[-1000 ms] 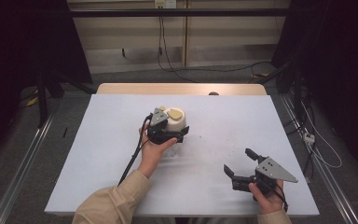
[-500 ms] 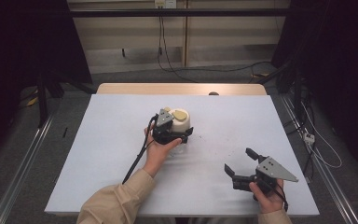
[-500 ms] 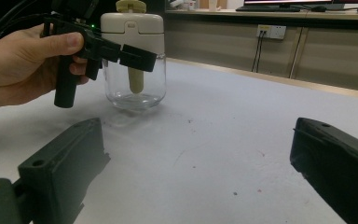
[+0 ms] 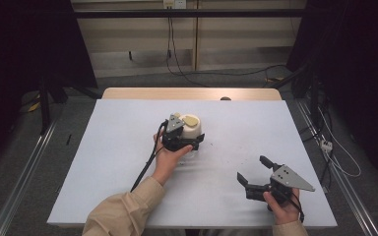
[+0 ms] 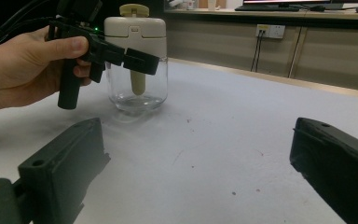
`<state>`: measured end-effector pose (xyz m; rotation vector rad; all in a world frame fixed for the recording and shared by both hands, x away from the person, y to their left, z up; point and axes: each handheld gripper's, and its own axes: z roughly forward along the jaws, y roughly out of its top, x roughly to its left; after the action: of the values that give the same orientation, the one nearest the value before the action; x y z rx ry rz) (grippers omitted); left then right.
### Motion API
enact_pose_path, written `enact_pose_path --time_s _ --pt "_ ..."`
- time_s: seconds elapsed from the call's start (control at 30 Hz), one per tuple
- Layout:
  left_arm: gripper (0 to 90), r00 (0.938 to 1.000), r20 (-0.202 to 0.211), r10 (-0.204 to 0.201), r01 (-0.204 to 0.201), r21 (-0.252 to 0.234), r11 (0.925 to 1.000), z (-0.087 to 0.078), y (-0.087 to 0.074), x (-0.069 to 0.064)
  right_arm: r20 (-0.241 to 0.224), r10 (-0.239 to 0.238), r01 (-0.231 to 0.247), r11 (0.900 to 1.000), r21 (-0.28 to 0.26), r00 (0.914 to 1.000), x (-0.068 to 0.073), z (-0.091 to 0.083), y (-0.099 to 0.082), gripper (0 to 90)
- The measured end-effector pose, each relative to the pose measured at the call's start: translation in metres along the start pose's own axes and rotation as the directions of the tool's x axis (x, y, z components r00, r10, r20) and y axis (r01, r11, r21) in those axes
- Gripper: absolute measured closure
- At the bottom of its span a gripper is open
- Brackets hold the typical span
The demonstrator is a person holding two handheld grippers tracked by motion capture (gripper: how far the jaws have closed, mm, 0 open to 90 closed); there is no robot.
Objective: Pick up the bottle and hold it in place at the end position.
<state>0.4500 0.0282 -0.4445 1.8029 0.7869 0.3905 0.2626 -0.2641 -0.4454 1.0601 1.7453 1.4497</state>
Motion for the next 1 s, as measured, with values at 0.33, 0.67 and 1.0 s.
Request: enact_pose_path --time_s 0.33,0.67,1.0 --pt "5.3 0.9999 -0.010 0.012 -0.012 0.006 0.9999 0.003 0.000 0.002 0.003 -0.003 0.003 1.0000 0.000 1.0000 0.000 0.001 0.000 2.5" --pt "5.4 0.9998 -0.008 0.020 -0.020 -0.004 0.9998 0.012 0.001 -0.006 0.002 0.000 0.000 1.0000 -0.002 1.0000 0.000 0.001 0.000 2.5" --pt "5.4 0.9992 -0.017 0.036 -0.037 -0.015 0.9992 0.017 0.000 -0.009 0.003 -0.007 0.007 1.0000 -0.001 1.0000 -0.001 0.002 0.001 2.5"
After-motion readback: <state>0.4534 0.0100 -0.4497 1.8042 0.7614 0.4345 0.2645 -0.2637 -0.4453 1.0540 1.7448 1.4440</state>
